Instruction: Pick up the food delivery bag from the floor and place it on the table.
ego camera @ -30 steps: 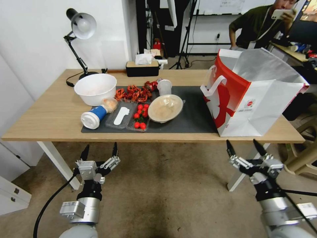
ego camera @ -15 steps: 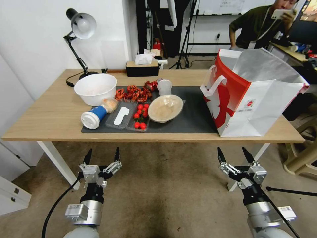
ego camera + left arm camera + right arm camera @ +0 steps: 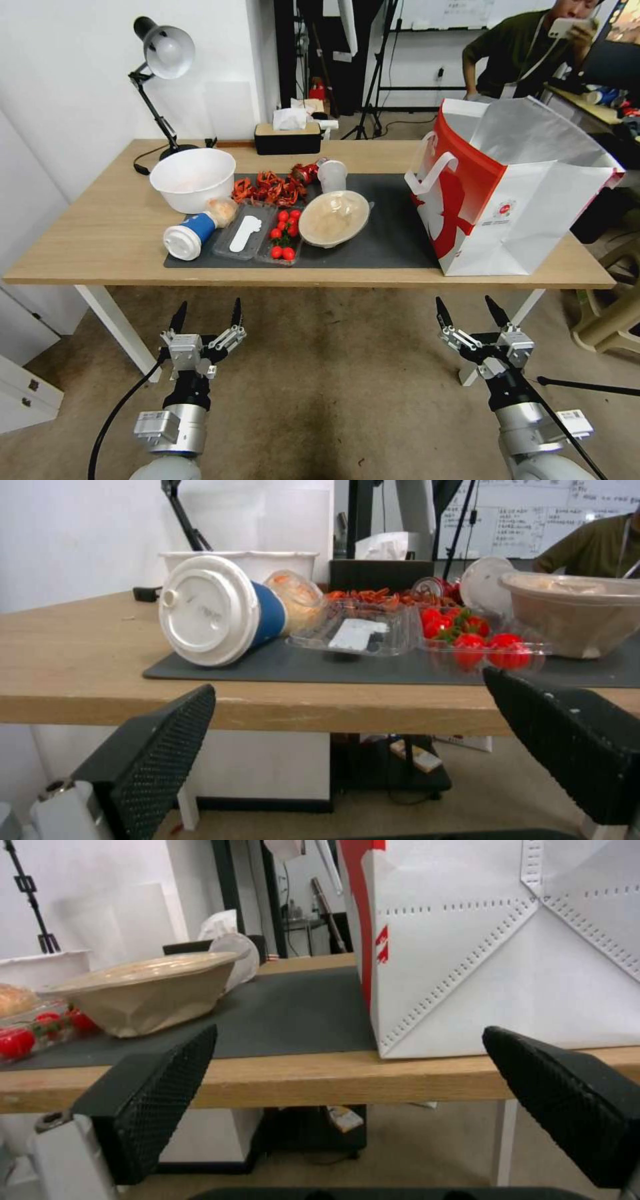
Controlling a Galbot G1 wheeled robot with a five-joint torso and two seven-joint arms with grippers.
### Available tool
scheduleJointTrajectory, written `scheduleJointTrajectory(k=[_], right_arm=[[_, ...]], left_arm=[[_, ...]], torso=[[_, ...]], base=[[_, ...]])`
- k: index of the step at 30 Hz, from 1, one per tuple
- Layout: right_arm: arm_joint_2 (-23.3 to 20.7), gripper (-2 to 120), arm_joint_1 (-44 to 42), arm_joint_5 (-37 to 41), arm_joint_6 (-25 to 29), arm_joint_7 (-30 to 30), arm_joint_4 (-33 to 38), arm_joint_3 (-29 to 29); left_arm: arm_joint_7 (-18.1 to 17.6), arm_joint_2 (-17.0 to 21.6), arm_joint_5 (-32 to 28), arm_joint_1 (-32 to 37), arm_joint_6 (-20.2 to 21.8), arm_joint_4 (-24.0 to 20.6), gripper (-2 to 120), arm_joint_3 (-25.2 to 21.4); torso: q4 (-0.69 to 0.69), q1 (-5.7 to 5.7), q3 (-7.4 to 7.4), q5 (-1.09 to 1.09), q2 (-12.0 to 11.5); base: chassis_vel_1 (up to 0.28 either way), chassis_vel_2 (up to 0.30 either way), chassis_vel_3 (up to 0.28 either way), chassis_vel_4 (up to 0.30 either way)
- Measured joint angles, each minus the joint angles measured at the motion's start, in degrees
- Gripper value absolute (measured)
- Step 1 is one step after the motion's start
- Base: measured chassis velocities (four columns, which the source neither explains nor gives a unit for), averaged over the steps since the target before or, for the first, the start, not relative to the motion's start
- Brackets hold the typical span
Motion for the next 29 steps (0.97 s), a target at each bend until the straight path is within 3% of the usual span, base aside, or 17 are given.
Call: scheduleJointTrajectory(k=[29], right_arm=[[-0.1,100,0.0,0.1,-0.1,0.0,0.2,0.1]], left_arm=[[0.0,0.0,-0.1,0.0,0.1,0.0,100,0.0]], torso=[[0.00,0.00,0.00,0.00,0.0]], base=[[0.000,0.000,0.000,0.000]])
